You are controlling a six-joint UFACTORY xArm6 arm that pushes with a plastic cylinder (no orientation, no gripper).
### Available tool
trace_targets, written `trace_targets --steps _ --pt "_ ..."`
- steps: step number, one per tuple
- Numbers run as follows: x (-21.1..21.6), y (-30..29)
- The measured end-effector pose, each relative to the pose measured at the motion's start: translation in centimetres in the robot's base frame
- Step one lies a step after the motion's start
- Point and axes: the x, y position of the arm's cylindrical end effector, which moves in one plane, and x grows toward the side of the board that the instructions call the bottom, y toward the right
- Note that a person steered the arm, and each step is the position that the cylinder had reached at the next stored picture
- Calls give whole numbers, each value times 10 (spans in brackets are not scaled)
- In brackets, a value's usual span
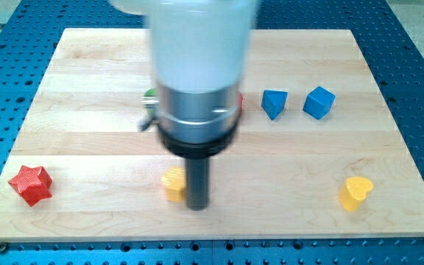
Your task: Place the hexagon diagonal to the red star
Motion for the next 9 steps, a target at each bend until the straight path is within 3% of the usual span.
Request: trace_targets --steps 1,2,3,5,9 --pt "-8 -57" --pt "-9 -38" --pt "-43 -46" --pt "-26 2" --pt "-64 -120"
